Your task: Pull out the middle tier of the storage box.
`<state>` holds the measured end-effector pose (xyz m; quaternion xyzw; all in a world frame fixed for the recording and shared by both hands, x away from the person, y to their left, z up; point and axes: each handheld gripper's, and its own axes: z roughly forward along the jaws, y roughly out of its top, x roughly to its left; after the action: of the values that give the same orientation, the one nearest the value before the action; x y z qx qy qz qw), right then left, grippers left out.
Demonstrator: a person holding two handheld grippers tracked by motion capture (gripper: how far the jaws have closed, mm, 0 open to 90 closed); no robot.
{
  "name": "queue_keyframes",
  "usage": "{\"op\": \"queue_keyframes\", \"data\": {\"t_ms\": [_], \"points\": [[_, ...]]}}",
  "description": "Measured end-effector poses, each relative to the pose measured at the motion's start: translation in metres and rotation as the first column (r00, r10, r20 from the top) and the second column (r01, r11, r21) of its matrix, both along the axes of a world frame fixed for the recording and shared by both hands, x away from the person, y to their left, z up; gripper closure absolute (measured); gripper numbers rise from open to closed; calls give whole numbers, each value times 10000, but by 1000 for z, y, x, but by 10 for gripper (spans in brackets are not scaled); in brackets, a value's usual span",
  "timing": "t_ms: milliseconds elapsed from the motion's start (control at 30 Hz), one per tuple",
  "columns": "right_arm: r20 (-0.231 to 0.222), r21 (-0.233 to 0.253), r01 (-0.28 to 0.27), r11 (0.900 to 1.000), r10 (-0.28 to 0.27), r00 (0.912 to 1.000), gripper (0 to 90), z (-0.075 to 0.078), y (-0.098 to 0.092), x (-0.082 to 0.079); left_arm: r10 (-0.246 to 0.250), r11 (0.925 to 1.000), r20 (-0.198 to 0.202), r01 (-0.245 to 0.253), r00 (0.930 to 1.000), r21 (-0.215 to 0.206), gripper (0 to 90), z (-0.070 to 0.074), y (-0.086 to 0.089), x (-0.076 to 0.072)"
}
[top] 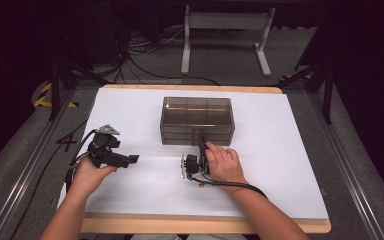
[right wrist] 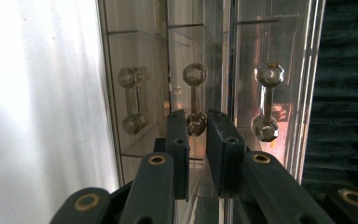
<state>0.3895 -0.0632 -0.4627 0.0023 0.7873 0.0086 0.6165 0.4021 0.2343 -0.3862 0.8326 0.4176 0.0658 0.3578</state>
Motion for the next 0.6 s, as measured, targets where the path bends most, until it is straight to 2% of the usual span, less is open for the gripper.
{"op": "queue_keyframes", "data": {"t_ms": [200, 267, 300, 600], "points": [[-44, -46, -93, 9999, 93, 9999, 802, 1, -1, -2, -16, 10000, -43, 16, 10000, -9, 52, 0, 0, 0], [-34, 85, -100, 9999, 100, 9999, 802, 0, -1, -4, -21, 10000, -43, 21, 10000, -19, 52, 0, -1, 0], [-110, -32, -54, 10000, 54, 9999, 802, 2, -1, -6, -42, 10000, -45, 42, 10000, -9, 52, 0, -1, 0], [-209, 56, -199, 9998, 200, 9996, 801, 4, -4, -15, -42, 10000, -18, 42, 10000, -5, 52, 0, -2, 0]]}}
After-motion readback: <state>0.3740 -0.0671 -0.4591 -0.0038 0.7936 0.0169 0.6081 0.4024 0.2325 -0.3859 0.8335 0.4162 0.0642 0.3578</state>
